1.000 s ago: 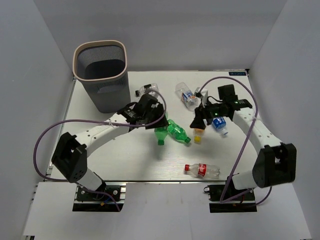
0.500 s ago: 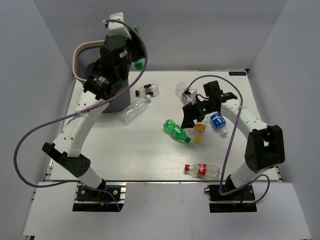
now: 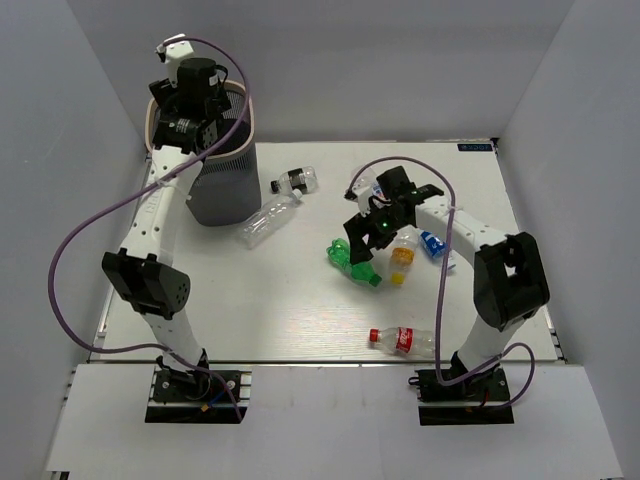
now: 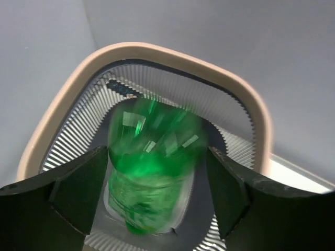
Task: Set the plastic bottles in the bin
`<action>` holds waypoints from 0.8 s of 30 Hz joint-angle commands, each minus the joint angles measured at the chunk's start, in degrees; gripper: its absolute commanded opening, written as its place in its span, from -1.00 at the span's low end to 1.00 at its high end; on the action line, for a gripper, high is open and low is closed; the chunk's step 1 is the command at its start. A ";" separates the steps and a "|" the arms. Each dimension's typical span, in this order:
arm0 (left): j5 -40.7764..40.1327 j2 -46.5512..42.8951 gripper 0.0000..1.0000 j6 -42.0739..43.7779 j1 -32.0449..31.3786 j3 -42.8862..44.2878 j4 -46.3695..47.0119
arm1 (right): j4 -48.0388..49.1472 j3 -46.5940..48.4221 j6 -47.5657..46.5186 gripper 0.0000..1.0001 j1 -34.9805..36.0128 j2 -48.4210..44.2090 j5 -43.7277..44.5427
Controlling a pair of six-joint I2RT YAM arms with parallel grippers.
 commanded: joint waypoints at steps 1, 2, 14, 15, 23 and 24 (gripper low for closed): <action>1.52 -0.87 0.82 -0.17 1.51 3.55 -3.39 | 1.46 1.70 1.44 0.81 1.09 1.36 5.04; 2.50 -0.87 0.82 0.36 1.52 3.55 -3.39 | 1.55 1.52 1.27 0.81 1.44 1.54 5.31; 56.25 -15.28 1.00 15.48 -1.03 -14.72 6.63 | 6.56 -0.15 1.79 0.81 5.93 8.22 15.93; 64.74 -15.29 1.00 15.48 -1.55 -15.95 6.63 | 6.82 -0.23 1.71 0.76 6.37 8.74 16.38; 69.32 -27.57 1.00 13.19 -7.18 -42.31 5.32 | 5.95 0.03 0.40 -0.65 6.20 8.58 15.33; 68.70 -28.64 1.00 13.19 -7.97 -46.68 4.61 | 4.90 0.99 -0.13 -0.73 6.02 7.88 14.98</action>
